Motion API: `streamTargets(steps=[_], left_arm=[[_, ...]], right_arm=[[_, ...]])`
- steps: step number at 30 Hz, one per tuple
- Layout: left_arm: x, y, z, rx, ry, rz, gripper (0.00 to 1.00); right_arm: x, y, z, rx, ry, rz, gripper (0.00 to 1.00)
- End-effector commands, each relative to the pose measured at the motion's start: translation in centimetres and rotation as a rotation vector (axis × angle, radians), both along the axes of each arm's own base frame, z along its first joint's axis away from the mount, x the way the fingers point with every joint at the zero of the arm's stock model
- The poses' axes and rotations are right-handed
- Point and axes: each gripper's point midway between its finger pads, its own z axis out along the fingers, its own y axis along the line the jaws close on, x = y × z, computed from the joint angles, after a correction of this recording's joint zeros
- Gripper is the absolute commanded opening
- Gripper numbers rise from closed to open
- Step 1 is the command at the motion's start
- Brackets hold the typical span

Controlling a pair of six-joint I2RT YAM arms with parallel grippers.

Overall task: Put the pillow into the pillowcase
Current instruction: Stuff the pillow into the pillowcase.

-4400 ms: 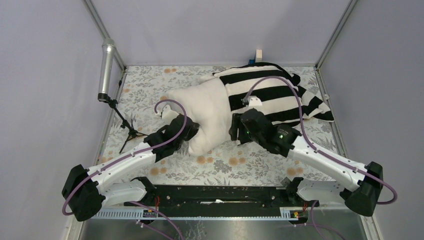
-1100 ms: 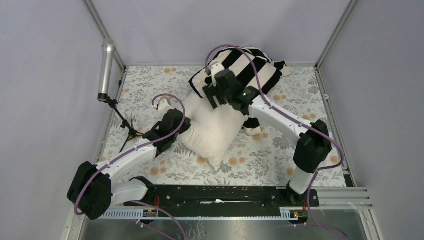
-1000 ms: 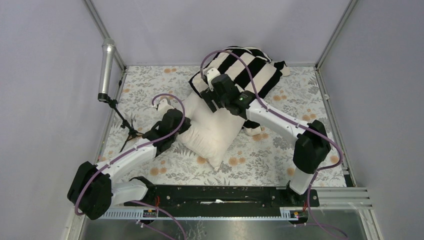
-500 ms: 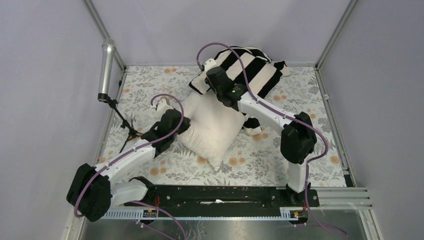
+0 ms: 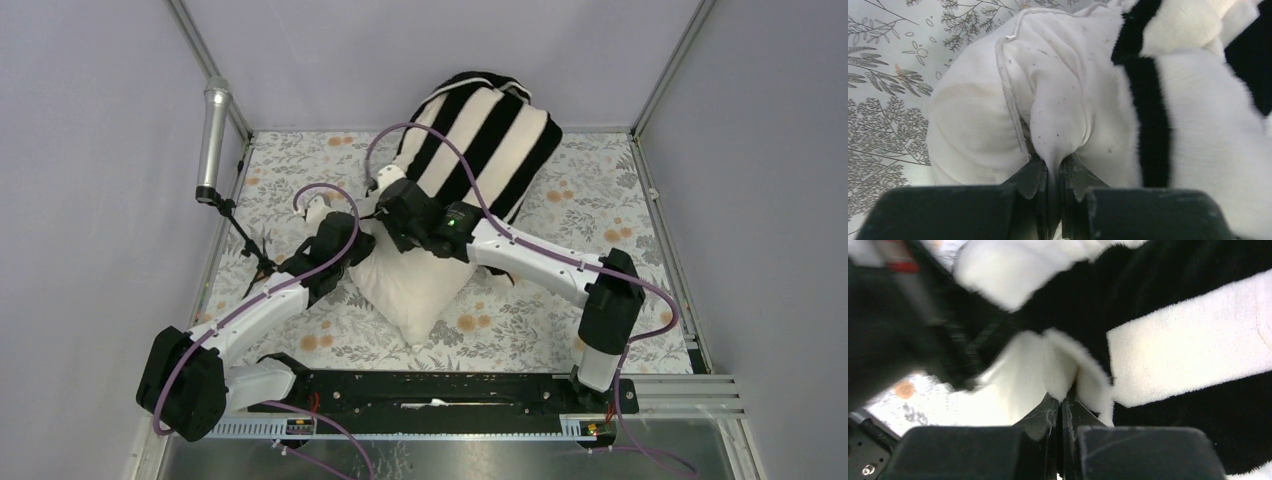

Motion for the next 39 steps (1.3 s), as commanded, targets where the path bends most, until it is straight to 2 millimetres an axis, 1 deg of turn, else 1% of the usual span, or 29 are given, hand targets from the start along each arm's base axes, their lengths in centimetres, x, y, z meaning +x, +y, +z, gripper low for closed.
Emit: streamTargets(steps=[1, 2, 3, 4, 6, 7, 9, 10, 11, 12, 15, 17, 18, 19, 21, 24, 27, 29, 31, 32, 33, 34, 35, 36, 37, 39], left_arm=[[1.9, -2.8, 5.6, -0.208, -0.135, -0.015, 0.00], [1.9, -2.9, 5.6, -0.208, -0.135, -0.017, 0.00], [1.9, -3.0, 5.3, -0.206, -0.132, -0.024, 0.00], [1.9, -3.1, 5.1, -0.199, -0.129, -0.032, 0.00], [2.0, -3.3, 5.0, -0.180, -0.131, -0.052, 0.00], [2.1, -3.3, 5.0, -0.169, -0.130, -0.057, 0.00], [2.2, -3.1, 5.2, -0.140, -0.134, -0.065, 0.00], [2.3, -3.0, 5.4, -0.128, -0.136, -0.068, 0.00], [2.4, -2.9, 5.6, -0.112, -0.136, -0.078, 0.00], [2.5, -2.7, 5.6, -0.103, -0.127, -0.083, 0.00], [3.0, -2.3, 5.7, -0.077, -0.102, -0.110, 0.00], [3.5, -2.1, 5.8, -0.055, -0.091, -0.127, 0.00], [3.6, -2.0, 5.8, -0.048, -0.086, -0.131, 0.00], [3.7, -2.0, 5.7, -0.046, -0.081, -0.137, 0.00], [4.0, -2.0, 5.5, -0.049, -0.066, -0.153, 0.00], [4.6, -1.6, 5.7, -0.043, -0.049, -0.173, 0.00], [5.5, -1.3, 6.8, -0.035, -0.063, -0.207, 0.05], [6.0, -1.5, 7.7, -0.023, -0.067, -0.246, 0.08], [6.0, -1.7, 8.2, -0.002, -0.057, -0.281, 0.13], [5.9, -1.8, 8.4, 0.003, -0.058, -0.296, 0.16], [5.6, -1.9, 8.6, 0.006, -0.059, -0.312, 0.22], [5.2, -1.9, 8.6, 0.007, -0.056, -0.323, 0.29], [4.7, -1.9, 8.8, 0.009, -0.055, -0.340, 0.39], [3.9, -2.0, 8.9, 0.009, -0.045, -0.363, 0.55], [3.3, -1.8, 9.3, 0.012, -0.054, -0.374, 0.69], [1.4, -1.5, 10.1, 0.009, -0.059, -0.396, 0.96]], right_arm=[[0.8, -2.0, 0.6, 0.172, 0.139, -0.078, 0.03], [1.3, -2.8, 0.4, 0.161, 0.139, -0.100, 0.08], [1.5, -3.4, 0.8, 0.152, 0.122, -0.116, 0.19], [1.5, -3.8, 1.3, 0.151, 0.106, -0.123, 0.33], [1.6, -5.1, 2.9, 0.159, 0.061, -0.153, 0.60], [1.8, -6.2, 3.5, 0.146, 0.032, -0.190, 0.70], [2.0, -9.2, 4.0, 0.096, -0.022, -0.276, 0.90], [2.0, -10.8, 3.9, 0.073, -0.050, -0.323, 0.97], [2.0, -12.7, 3.8, 0.053, -0.083, -0.377, 0.99], [1.8, -14.5, 4.2, 0.064, -0.099, -0.409, 1.00], [1.8, -19.0, 2.4, 0.113, -0.074, -0.496, 1.00], [1.5, -20.6, 1.1, 0.137, -0.076, -0.515, 1.00], [1.3, -20.8, 0.2, 0.141, -0.073, -0.510, 1.00], [1.1, -20.6, -0.4, 0.151, -0.069, -0.492, 1.00], [0.9, -19.7, -1.6, 0.176, -0.050, -0.450, 1.00], [1.4, -19.0, -3.1, 0.176, -0.044, -0.436, 1.00], [2.6, -18.4, -3.7, 0.153, -0.062, -0.439, 1.00], [4.0, -18.8, -3.4, 0.127, -0.087, -0.492, 1.00], [5.2, -19.5, -2.8, 0.124, -0.096, -0.543, 1.00], [5.7, -19.8, -2.2, 0.128, -0.111, -0.566, 0.99], [6.1, -20.0, -1.8, 0.130, -0.122, -0.578, 0.95], [6.4, -20.1, -1.4, 0.134, -0.126, -0.583, 0.91], [6.6, -20.1, -1.3, 0.132, -0.123, -0.591, 0.82], [6.7, -20.0, -1.3, 0.131, -0.119, -0.595, 0.71], [6.8, -19.9, -1.6, 0.124, -0.105, -0.595, 0.62], [6.8, -19.6, -2.0, 0.123, -0.085, -0.597, 0.49]])
